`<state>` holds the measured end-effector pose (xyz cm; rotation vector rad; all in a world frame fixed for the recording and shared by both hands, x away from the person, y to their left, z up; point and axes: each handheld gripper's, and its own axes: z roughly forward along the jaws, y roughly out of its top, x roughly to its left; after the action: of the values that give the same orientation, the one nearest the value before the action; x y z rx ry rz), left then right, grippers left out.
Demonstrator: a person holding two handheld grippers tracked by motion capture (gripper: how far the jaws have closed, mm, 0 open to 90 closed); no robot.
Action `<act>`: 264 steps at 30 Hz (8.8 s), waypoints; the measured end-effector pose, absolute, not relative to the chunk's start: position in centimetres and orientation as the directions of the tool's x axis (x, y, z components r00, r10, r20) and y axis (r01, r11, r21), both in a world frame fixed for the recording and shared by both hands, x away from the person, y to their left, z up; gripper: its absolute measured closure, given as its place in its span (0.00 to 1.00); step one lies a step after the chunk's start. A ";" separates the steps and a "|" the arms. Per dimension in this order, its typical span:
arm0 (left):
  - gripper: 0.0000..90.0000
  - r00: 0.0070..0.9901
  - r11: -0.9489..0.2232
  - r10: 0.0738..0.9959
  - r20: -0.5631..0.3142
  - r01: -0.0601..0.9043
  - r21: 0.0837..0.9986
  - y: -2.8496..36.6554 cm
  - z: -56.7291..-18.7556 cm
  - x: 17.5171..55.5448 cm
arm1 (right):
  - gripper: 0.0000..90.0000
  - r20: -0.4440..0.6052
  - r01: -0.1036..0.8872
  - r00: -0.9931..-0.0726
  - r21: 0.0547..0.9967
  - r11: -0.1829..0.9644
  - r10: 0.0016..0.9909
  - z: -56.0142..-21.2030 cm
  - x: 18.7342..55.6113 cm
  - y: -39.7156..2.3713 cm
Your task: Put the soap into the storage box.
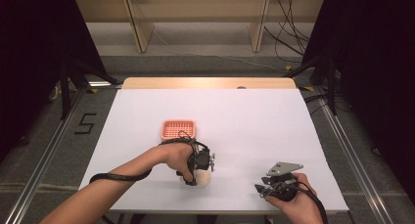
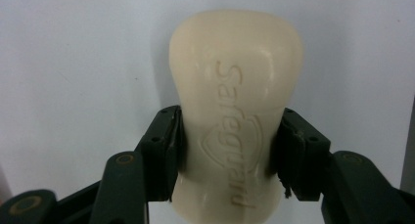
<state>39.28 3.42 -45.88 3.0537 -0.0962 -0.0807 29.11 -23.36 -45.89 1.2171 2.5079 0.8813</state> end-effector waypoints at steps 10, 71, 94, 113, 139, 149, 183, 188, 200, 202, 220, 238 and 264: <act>0.53 0.996 -0.996 -0.070 -0.062 -0.067 0.061 3.3 -45.9 39.1 | 0.69 0.063 0.640 -0.634 0.601 0.478 0.771 -45.9 29.1 -23.4; 0.55 0.997 -0.991 -0.073 -0.035 -0.069 0.119 3.6 -44.3 39.4 | 0.69 0.048 0.630 -0.647 0.596 0.498 0.761 -45.9 29.3 -23.5; 0.55 0.999 -0.984 -0.037 -0.016 -0.034 0.174 4.5 -43.3 40.0 | 0.69 0.046 0.629 -0.644 0.599 0.495 0.763 -45.9 29.2 -23.4; 0.55 0.999 -0.981 -0.033 0.004 -0.033 0.189 5.1 -42.3 40.7 | 0.69 0.058 0.640 -0.632 0.601 0.479 0.773 -45.9 29.2 -23.4; 0.55 0.999 -0.978 -0.024 0.024 -0.028 0.206 6.1 -41.2 41.7 | 0.69 0.061 0.640 -0.634 0.600 0.480 0.771 -45.8 29.2 -23.4; 0.55 0.999 -0.977 -0.018 0.028 -0.024 0.212 6.4 -40.9 42.2 | 0.69 0.063 0.641 -0.635 0.599 0.480 0.770 -45.8 29.3 -23.4; 0.55 0.998 -0.976 0.033 0.060 0.019 0.219 8.3 -39.9 44.5 | 0.69 0.063 0.643 -0.633 0.597 0.479 0.772 -45.9 29.3 -23.5; 0.55 0.997 -0.976 0.038 0.060 0.024 0.218 8.6 -39.9 44.9 | 0.69 0.063 0.642 -0.628 0.605 0.471 0.775 -46.0 29.3 -23.4; 0.55 0.996 -0.976 0.062 0.071 0.046 0.215 9.4 -40.1 46.3 | 0.69 0.056 0.639 -0.639 0.594 0.489 0.767 -46.0 29.4 -23.6; 0.55 0.995 -0.976 0.067 0.073 0.050 0.214 9.4 -40.1 46.4 | 0.69 0.056 0.639 -0.640 0.594 0.489 0.766 -46.0 29.4 -23.6; 0.55 0.993 -0.976 0.069 0.100 0.047 0.214 9.9 -39.9 47.8 | 0.69 0.070 0.645 -0.628 0.603 0.469 0.775 -45.9 29.4 -23.6; 0.55 0.990 -0.975 0.073 0.117 0.046 0.220 10.2 -39.8 48.6 | 0.69 0.062 0.642 -0.630 0.603 0.474 0.774 -46.0 29.4 -23.7; 0.55 0.986 -0.971 0.110 0.124 0.079 0.227 11.0 -39.9 49.9 | 0.69 0.067 0.645 -0.629 0.601 0.472 0.774 -46.0 29.4 -23.7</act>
<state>49.91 11.00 -39.87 2.9077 0.1402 0.1998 29.39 -23.66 -46.00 1.2266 2.5050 0.8840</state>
